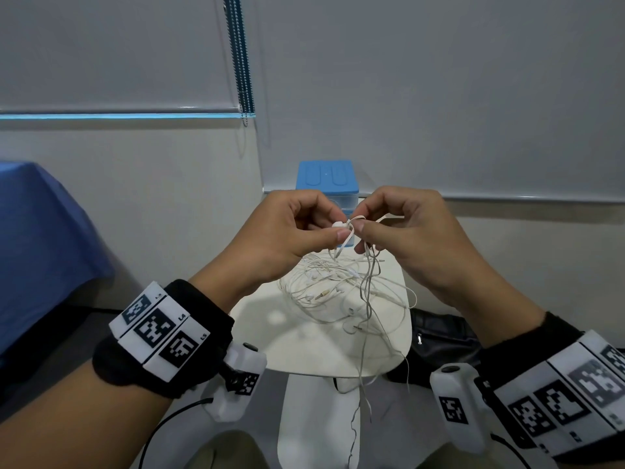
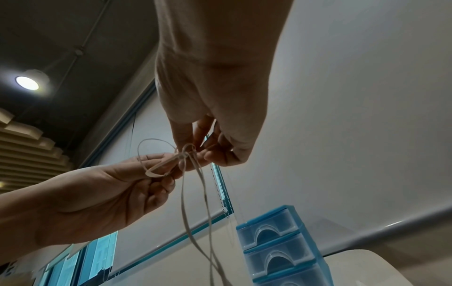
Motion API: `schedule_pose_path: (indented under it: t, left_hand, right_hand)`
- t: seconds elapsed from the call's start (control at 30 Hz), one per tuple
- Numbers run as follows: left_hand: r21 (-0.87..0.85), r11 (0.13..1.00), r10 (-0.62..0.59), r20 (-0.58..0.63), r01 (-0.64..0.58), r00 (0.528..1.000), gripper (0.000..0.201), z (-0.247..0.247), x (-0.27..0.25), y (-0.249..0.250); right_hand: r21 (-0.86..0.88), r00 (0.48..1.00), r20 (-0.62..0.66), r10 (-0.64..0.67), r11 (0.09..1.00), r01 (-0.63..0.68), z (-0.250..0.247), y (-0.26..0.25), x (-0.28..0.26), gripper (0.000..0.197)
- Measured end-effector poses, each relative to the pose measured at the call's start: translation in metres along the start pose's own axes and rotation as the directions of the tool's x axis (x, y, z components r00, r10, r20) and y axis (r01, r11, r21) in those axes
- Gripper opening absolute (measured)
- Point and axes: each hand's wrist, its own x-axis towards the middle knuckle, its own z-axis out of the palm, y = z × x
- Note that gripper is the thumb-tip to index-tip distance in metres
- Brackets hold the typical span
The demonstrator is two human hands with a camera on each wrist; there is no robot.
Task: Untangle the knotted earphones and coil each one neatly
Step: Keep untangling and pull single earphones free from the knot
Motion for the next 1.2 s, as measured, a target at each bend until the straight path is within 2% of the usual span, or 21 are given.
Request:
schedule_pose_path:
  t: [0.2, 0.43, 0.63, 0.83, 1.03, 1.2]
  left_hand:
    - [0.005, 1.0, 0.03, -0.046, -0.03, 0.998, 0.017, 0.002, -0.002, 0.002]
    - [-0.024, 0.999, 0.027, 0.068, -0.025, 0.997, 0.025, 0.0, -0.008, 0.004]
    - [-0.015, 1.0, -0.012, 0.025, 0.012, 1.0, 0.014, 0.0, -0.008, 0.006]
    - [0.014, 1.0, -0.009, 0.025, 0.009, 1.0, 0.015, 0.002, -0.007, 0.01]
    - [-0.107, 0.994, -0.012, 0.082, 0.021, 0.997, 0.022, 0.001, -0.009, 0.01]
    - [-0.137, 0.989, -0.043, 0.128, 0.061, 0.991, 0.023, 0.001, -0.007, 0.012]
  right_hand:
    - [-0.009, 1.0, -0.002, -0.019, 1.0, 0.019, -0.002, -0.001, -0.003, 0.005]
    - [0.038, 1.0, -0.029, 0.009, 0.999, -0.008, -0.001, 0.0, -0.001, 0.003]
    - [0.058, 1.0, 0.008, -0.02, 0.998, 0.02, 0.0, 0.0, -0.002, 0.004]
    - [0.05, 0.998, 0.01, -0.061, 0.997, 0.06, -0.001, -0.002, -0.002, 0.007]
    - [0.051, 0.998, -0.004, -0.061, 0.997, 0.061, -0.003, -0.003, -0.001, 0.009]
    - [0.08, 0.997, -0.035, -0.067, 0.994, 0.069, -0.003, -0.001, -0.002, 0.007]
